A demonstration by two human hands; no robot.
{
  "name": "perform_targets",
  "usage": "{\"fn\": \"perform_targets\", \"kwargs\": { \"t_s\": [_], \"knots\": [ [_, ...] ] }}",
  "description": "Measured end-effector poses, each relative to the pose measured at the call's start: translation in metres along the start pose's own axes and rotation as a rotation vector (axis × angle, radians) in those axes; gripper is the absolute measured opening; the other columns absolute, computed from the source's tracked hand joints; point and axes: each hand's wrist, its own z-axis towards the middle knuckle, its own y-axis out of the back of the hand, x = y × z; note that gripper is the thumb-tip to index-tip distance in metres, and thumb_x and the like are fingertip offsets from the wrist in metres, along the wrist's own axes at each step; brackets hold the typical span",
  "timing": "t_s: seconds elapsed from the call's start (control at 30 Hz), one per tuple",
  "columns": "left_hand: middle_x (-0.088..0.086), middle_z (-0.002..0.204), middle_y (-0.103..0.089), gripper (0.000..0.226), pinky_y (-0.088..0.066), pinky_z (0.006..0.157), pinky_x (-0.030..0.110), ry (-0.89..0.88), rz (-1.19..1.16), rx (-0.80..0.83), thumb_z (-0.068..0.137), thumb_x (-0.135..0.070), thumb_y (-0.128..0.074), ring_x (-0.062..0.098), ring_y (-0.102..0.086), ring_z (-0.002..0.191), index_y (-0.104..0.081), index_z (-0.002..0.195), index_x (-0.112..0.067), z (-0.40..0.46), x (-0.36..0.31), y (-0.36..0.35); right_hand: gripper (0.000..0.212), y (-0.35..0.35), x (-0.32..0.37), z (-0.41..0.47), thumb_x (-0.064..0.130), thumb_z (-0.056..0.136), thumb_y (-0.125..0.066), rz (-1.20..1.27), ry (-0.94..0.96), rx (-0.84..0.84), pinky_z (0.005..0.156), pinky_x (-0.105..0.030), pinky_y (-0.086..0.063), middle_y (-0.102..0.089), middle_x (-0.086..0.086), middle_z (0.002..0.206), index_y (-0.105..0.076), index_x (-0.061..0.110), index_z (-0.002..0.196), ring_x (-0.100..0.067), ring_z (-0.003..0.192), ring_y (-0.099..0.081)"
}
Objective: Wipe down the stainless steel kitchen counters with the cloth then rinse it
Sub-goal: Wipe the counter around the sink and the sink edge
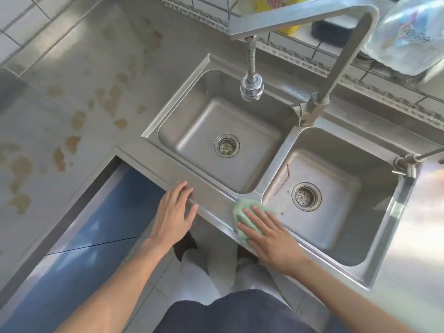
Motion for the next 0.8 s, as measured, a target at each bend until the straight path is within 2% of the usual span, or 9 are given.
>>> {"fn": "perform_targets", "kwargs": {
  "t_s": [0.07,0.17,0.23,0.3,0.37,0.43,0.57,0.7,0.8],
  "knots": [
    [0.012,0.165,-0.040,0.058,-0.030,0.129,0.046,0.019,-0.020,-0.023,0.106,-0.044,-0.050,0.029,-0.034,0.156,-0.053,0.150,-0.006,0.008,0.022,0.005,0.052,0.000,-0.001,-0.014,0.044,0.108,-0.033,0.042,-0.122,-0.021,0.123,-0.048,-0.022,-0.017,0.006,0.170,-0.026,0.038,0.159,-0.022,0.158,-0.010],
    [0.015,0.170,-0.031,0.074,-0.022,0.132,0.050,0.076,0.010,-0.011,0.105,-0.055,-0.031,0.030,-0.023,0.161,-0.044,0.156,-0.004,0.021,0.058,0.014,0.054,0.001,0.028,-0.002,0.044,0.105,-0.028,0.121,-0.449,-0.047,0.123,-0.051,-0.023,-0.024,0.004,0.168,-0.024,0.042,0.159,-0.022,0.158,-0.011],
    [0.014,0.173,-0.024,0.077,-0.013,0.134,0.051,0.067,0.055,0.023,0.105,-0.059,-0.023,0.028,-0.013,0.164,-0.037,0.161,-0.008,0.027,0.077,0.019,0.054,0.002,0.055,0.028,0.043,0.103,-0.026,0.105,-0.634,-0.086,0.123,-0.053,-0.023,-0.030,-0.001,0.166,-0.033,0.037,0.157,-0.026,0.157,-0.016],
    [0.013,0.176,-0.016,0.077,-0.008,0.134,0.048,0.013,0.088,0.051,0.106,-0.059,-0.017,0.026,-0.005,0.165,-0.030,0.165,-0.011,0.026,0.089,0.020,0.053,0.005,0.082,0.070,0.039,0.103,-0.030,0.082,-0.702,-0.119,0.121,-0.056,-0.026,-0.037,-0.006,0.163,-0.044,0.029,0.153,-0.032,0.154,-0.024],
    [0.010,0.176,-0.008,0.072,-0.005,0.135,0.046,-0.036,0.091,0.072,0.110,-0.056,-0.014,0.023,0.002,0.165,-0.025,0.166,-0.013,0.026,0.098,0.020,0.050,0.005,0.105,0.122,0.036,0.103,-0.034,0.077,-0.691,-0.146,0.120,-0.057,-0.025,-0.037,-0.007,0.162,-0.045,0.028,0.152,-0.033,0.153,-0.026],
    [0.007,0.176,-0.006,0.064,-0.004,0.135,0.043,-0.074,0.073,0.090,0.113,-0.050,-0.020,0.021,0.004,0.164,-0.023,0.167,-0.014,0.026,0.108,0.023,0.051,0.003,0.126,0.175,0.035,0.105,-0.035,0.071,-0.662,-0.122,0.121,-0.056,-0.022,-0.032,-0.006,0.165,-0.038,0.030,0.155,-0.032,0.154,-0.023],
    [0.007,0.176,-0.015,0.056,-0.010,0.135,0.044,-0.206,0.055,0.125,0.113,-0.038,-0.038,0.022,-0.007,0.165,-0.034,0.163,-0.014,0.028,0.128,0.036,0.054,0.001,0.161,0.245,0.032,0.105,-0.037,0.031,-0.548,-0.055,0.123,-0.058,-0.017,-0.023,-0.008,0.168,-0.030,0.029,0.159,-0.034,0.156,-0.016],
    [0.006,0.164,-0.045,0.047,-0.023,0.132,0.042,-0.350,0.004,0.064,0.105,-0.024,-0.057,0.023,-0.036,0.157,-0.055,0.150,-0.014,0.041,0.153,0.050,0.057,-0.005,0.171,0.220,0.026,0.104,-0.042,-0.065,-0.365,-0.028,0.125,-0.058,-0.014,-0.018,-0.005,0.170,-0.030,0.028,0.159,-0.032,0.158,-0.007],
    [0.008,0.155,-0.053,0.044,-0.035,0.127,0.046,-0.336,-0.035,-0.004,0.101,-0.020,-0.061,0.027,-0.046,0.149,-0.059,0.144,-0.011,0.052,0.176,0.057,0.059,-0.012,0.157,0.165,0.028,0.106,-0.039,-0.089,-0.272,0.012,0.126,-0.056,-0.015,-0.013,0.001,0.171,-0.021,0.032,0.162,-0.028,0.158,-0.003]
  ]
}}
